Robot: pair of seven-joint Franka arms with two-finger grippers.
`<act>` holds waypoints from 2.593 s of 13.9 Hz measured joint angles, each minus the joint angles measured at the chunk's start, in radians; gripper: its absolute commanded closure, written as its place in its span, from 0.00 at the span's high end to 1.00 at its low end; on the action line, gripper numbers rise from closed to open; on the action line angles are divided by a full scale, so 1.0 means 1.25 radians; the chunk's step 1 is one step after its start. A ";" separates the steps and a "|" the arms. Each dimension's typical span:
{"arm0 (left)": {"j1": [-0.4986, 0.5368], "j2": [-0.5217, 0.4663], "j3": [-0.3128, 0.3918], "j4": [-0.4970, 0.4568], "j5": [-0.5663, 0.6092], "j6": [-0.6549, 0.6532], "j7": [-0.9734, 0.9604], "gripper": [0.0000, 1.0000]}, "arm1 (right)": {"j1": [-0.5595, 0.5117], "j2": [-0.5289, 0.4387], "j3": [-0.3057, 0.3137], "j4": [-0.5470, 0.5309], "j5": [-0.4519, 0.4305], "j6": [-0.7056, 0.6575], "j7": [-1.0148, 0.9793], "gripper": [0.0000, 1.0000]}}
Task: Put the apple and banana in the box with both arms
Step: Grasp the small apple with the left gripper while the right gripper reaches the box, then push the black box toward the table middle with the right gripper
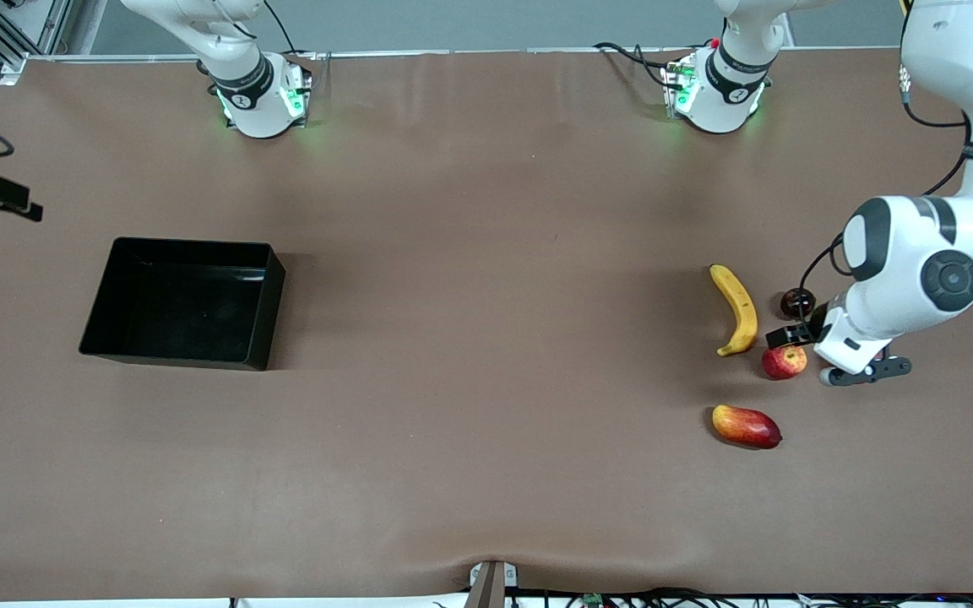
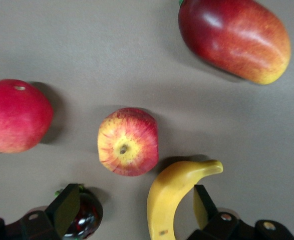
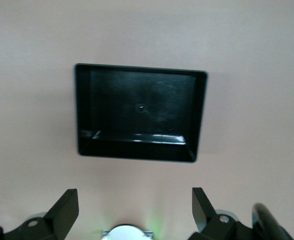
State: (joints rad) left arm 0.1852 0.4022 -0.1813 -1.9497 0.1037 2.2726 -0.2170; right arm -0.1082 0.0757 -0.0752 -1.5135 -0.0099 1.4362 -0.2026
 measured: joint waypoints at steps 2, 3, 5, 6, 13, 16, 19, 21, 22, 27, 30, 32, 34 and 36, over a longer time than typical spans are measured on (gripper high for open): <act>0.000 0.022 0.000 0.000 0.000 0.027 0.000 1.00 | -0.015 0.039 -0.001 -0.002 -0.009 0.020 -0.035 1.00; 0.000 0.035 0.000 0.000 0.000 0.042 0.000 1.00 | -0.024 0.064 0.000 -0.004 -0.009 0.029 -0.047 1.00; -0.001 0.057 0.000 0.000 0.008 0.062 0.000 1.00 | -0.042 0.115 -0.001 -0.033 -0.009 0.093 -0.073 1.00; -0.001 0.064 0.000 0.000 0.032 0.067 0.000 1.00 | -0.051 0.132 -0.001 -0.061 -0.009 0.144 -0.088 1.00; 0.015 0.088 0.000 0.007 0.088 0.071 -0.005 0.91 | -0.169 0.154 -0.003 -0.380 -0.009 0.521 -0.216 0.81; 0.015 0.104 0.000 0.026 0.088 0.075 -0.020 0.38 | -0.181 0.156 -0.003 -0.467 -0.009 0.594 -0.222 0.12; 0.014 0.117 -0.001 0.047 0.089 0.074 -0.045 0.00 | -0.194 0.169 -0.003 -0.531 -0.009 0.681 -0.222 0.00; 0.013 0.122 -0.001 0.055 0.089 0.074 -0.050 0.00 | -0.197 0.172 -0.003 -0.536 -0.009 0.689 -0.222 0.00; 0.013 0.121 -0.001 0.060 0.089 0.074 -0.050 0.00 | -0.197 0.172 -0.001 -0.535 -0.008 0.690 -0.221 0.00; 0.011 0.044 -0.023 0.094 0.090 -0.017 -0.062 0.00 | -0.197 0.161 0.007 -0.466 0.050 0.569 -0.219 0.00; 0.009 -0.043 -0.062 0.094 0.090 -0.098 -0.130 0.00 | -0.177 0.134 0.022 -0.382 0.132 0.403 -0.219 0.00; 0.006 -0.075 -0.088 0.091 0.090 -0.127 -0.166 0.00 | -0.146 0.108 0.027 -0.366 0.170 0.352 -0.214 0.00; 0.005 -0.090 -0.109 0.093 0.090 -0.141 -0.194 0.00 | -0.109 0.086 0.029 -0.367 0.192 0.321 -0.186 0.00; 0.005 -0.097 -0.137 0.106 0.090 -0.168 -0.230 0.00 | -0.045 0.069 0.032 -0.368 0.215 0.307 -0.099 0.00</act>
State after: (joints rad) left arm 0.1917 0.2808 -0.3521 -1.8167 0.2160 2.0624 -0.5045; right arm -0.1642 0.1623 -0.0358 -1.9734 0.2594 1.8201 -0.3262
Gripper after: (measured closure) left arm 0.357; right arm 0.943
